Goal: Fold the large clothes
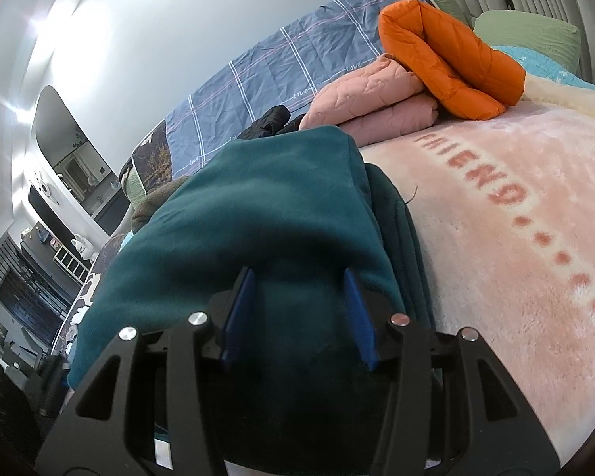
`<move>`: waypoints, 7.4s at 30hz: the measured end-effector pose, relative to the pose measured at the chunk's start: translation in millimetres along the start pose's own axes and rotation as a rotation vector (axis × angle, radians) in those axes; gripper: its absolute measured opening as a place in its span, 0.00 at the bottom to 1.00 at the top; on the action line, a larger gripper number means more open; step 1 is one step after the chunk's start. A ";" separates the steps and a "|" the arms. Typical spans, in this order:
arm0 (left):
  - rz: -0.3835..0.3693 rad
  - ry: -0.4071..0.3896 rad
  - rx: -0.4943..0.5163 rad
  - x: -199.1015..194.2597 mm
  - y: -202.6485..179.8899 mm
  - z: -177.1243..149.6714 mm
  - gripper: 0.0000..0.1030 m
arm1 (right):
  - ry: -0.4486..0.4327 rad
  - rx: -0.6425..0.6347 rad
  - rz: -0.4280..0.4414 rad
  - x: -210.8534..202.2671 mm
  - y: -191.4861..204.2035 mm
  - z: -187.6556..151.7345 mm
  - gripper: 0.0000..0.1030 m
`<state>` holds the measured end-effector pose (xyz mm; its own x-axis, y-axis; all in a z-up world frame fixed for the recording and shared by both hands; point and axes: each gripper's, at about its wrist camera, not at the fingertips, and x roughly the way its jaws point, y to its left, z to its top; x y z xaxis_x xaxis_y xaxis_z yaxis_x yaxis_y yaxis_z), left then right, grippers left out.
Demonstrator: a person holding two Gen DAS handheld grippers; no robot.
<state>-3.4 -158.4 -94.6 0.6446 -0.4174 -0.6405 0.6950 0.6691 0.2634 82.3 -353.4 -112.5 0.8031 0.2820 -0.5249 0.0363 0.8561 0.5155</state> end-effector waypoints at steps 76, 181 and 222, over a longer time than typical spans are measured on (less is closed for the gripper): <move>-0.173 0.357 -0.105 188.0 87.1 143.9 0.43 | -0.002 -0.055 -0.014 3.0 12.7 -12.2 0.48; 0.140 0.121 0.201 130.9 23.2 126.1 0.48 | 0.017 0.341 0.140 -61.8 -32.1 -60.6 0.83; 0.024 0.114 0.019 131.5 62.7 121.4 0.63 | 0.077 0.934 0.037 -3.7 -64.6 -95.4 0.98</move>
<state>163.7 -246.1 -74.7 0.6215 -0.3279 -0.7115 0.6862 0.6660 0.2925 20.3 -368.4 -208.5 0.7727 0.3589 -0.5236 0.5012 0.1613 0.8502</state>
